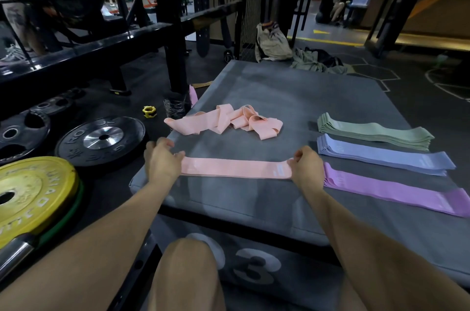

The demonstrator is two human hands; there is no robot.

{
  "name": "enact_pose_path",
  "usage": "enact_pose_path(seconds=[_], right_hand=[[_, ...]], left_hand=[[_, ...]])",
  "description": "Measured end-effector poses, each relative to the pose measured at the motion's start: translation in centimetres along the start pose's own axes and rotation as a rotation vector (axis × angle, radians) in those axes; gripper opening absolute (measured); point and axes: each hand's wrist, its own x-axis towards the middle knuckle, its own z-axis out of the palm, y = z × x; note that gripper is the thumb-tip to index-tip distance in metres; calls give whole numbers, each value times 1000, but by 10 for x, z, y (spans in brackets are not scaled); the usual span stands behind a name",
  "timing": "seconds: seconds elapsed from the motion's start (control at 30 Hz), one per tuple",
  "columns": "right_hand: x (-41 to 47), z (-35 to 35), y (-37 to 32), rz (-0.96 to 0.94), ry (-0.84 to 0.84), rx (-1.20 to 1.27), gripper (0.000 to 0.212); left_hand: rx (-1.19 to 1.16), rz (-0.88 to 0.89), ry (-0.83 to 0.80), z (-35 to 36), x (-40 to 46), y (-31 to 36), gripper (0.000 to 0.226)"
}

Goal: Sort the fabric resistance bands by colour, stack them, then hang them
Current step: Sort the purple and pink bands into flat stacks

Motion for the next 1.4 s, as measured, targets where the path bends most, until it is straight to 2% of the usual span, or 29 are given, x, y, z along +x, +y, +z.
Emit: enact_pose_path(seconds=[0.07,0.13,0.2,0.3,0.37,0.43,0.6,0.8,0.93,1.03,1.23,1.4], right_hand=[[0,-1,-3,-65,26,-44,27],[-2,0,-10,-186,-13,-43,34],[-4,4,-16,-342,-173,-40,47],[-10,12,-19,-489,-478,-172,71],[-9,15,-16,-557,-557,-276,78],[-7,13,-14,-572,-572,-300,76],[-5,8,-15,-580,-539,-294,63],[-1,4,-19,-575,-568,-271,62],[19,3,-32,-459,-459,-58,50],[44,10,-39,-429,-377,-35,42],[87,33,-49,-373,-267,-117,55],[100,61,-48,-301,-337,-258,76]], left_hand=[[18,175,20,3,-4,8,34],[-19,386,-85,9,-6,17,37],[38,563,-285,17,-9,24,47],[221,682,-516,29,-16,34,65],[321,691,-581,35,-18,37,72],[394,699,-608,38,-15,34,70],[347,676,-660,42,-8,29,60],[339,673,-684,42,-2,32,60],[224,640,-585,42,8,51,49],[176,585,-549,49,18,69,49],[111,563,-498,80,40,95,42],[63,530,-498,104,52,101,39]])
